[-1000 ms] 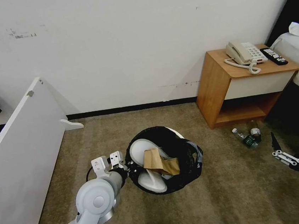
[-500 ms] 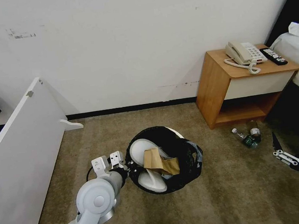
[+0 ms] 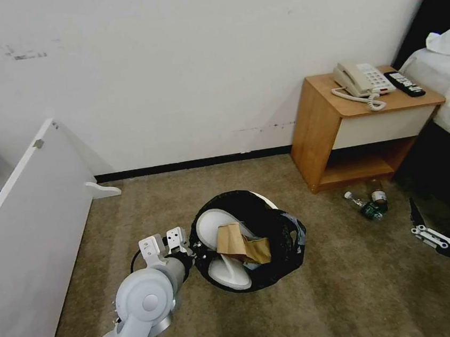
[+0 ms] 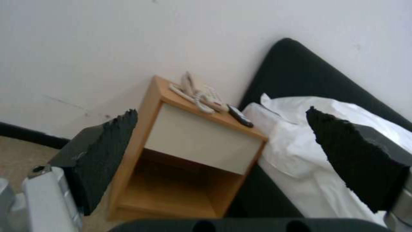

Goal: Pick up the trash bin, then pick up the garbage from the floor and place it into the trash bin.

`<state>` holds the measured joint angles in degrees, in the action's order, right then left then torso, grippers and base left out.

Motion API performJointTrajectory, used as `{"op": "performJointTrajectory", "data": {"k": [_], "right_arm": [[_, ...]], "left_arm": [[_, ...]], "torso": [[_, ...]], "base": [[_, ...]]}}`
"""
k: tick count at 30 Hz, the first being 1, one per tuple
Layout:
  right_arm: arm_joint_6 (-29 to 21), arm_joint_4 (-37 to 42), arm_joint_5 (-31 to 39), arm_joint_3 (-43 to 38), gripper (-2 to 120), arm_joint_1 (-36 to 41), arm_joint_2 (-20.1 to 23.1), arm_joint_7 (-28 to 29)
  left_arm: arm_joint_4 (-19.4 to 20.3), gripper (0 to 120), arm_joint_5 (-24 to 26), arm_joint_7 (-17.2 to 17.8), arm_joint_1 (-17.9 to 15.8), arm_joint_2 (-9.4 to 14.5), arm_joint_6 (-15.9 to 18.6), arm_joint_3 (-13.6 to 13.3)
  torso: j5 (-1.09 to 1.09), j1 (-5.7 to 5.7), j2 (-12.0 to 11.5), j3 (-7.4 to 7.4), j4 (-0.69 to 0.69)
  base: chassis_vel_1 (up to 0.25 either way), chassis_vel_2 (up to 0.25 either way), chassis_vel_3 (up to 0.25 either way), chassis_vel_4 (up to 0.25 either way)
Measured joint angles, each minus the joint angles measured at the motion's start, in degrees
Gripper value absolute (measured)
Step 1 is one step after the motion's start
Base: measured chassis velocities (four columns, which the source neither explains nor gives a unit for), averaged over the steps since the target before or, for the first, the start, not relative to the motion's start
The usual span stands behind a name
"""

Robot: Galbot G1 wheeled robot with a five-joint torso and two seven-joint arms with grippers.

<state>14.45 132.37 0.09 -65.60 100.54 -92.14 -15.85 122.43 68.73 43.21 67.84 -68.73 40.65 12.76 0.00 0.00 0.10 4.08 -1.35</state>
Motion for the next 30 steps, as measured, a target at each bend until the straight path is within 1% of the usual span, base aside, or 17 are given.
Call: {"op": "performJointTrajectory", "data": {"k": [5, 13, 16, 21, 24, 30], "right_arm": [[0.0, 0.0, 0.1, 0.0, 100, 0.0, 0.0, 0.0], [0.0, 0.0, 0.1, 0.0, 100, 0.0, 0.0, 0.0], [0.0, 0.0, 0.1, 0.0, 100, 0.0, 0.0, 0.1], [-0.1, 0.0, 0.1, 0.1, 100, -0.1, 0.0, 0.1], [-0.2, -0.1, 0.0, 0.2, 100, -0.1, 0.0, 0.1], [-0.2, -0.1, -0.1, 0.4, 100, 0.0, 0.0, 0.0]], "left_arm": [[0.0, 0, 0.0, 0.0, 0.0, 0.0, 0.1, 0.0], [0.0, 0, 0.0, -0.1, -0.1, 0.0, 0.1, 0.0], [-0.1, 0, 0.3, 0.0, -0.2, -0.1, -0.4, 0.0], [-0.1, 0, 0.3, 0.1, -0.1, -0.1, -0.6, 0.2], [-0.1, 0, 0.3, 0.1, -0.1, -0.2, -0.7, 0.2], [-0.1, 0, 0.2, 0.2, 0.1, -0.3, -0.7, 0.2]], "torso": [[0.00, 0.00, 0.0, 0.00, 0.00], [0.00, 0.00, 0.0, 0.00, 0.00], [0.00, 0.00, 0.0, 0.00, -0.04], [0.00, 0.00, 0.0, 0.00, 0.03], [0.00, 0.00, 0.0, 0.00, 0.00], [0.00, -0.01, 0.0, 0.00, 0.00]], "base": [[-0.051, -0.069, -0.057, -0.075], [-0.110, -0.084, -0.095, -0.095], [-0.071, -0.083, -0.059, -0.069], [0.000, 0.000, 0.000, 0.000], [0.000, 0.000, 0.000, 0.000], [0.000, 0.000, 0.000, 0.000]]}}
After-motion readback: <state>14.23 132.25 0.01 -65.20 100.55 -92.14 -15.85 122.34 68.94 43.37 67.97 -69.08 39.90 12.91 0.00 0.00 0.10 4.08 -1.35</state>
